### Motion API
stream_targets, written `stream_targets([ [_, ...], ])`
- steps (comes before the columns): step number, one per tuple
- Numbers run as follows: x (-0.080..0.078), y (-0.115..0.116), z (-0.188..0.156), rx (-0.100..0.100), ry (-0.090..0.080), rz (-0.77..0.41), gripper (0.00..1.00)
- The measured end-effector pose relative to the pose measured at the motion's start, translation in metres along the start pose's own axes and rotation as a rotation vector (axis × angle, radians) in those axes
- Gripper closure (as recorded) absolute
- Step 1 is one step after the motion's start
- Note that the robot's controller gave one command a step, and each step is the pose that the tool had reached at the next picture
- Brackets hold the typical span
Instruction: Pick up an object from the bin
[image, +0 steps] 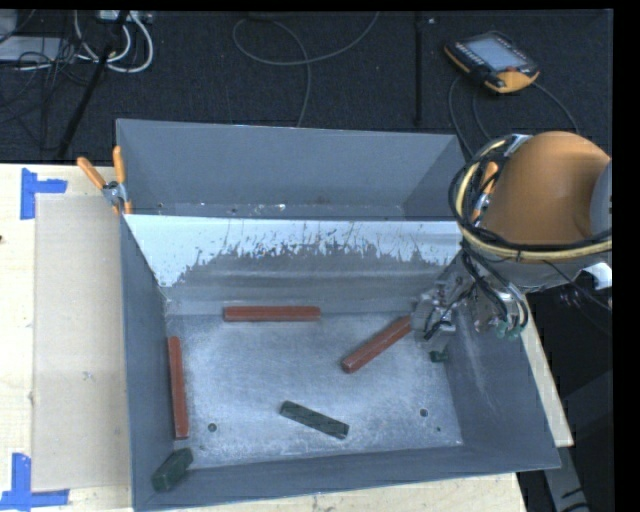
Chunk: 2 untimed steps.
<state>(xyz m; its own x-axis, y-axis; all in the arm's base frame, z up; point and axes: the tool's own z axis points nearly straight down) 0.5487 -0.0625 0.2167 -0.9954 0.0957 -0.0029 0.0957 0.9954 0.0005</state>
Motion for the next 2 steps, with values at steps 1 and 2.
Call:
stream_targets([
  [1, 0.000, 0.000, 0.001, 0.000, 0.002, -0.001, 1.00],
  [2, 0.005, 0.050, 0.124, 0.000, 0.000, -0.156, 0.00],
])
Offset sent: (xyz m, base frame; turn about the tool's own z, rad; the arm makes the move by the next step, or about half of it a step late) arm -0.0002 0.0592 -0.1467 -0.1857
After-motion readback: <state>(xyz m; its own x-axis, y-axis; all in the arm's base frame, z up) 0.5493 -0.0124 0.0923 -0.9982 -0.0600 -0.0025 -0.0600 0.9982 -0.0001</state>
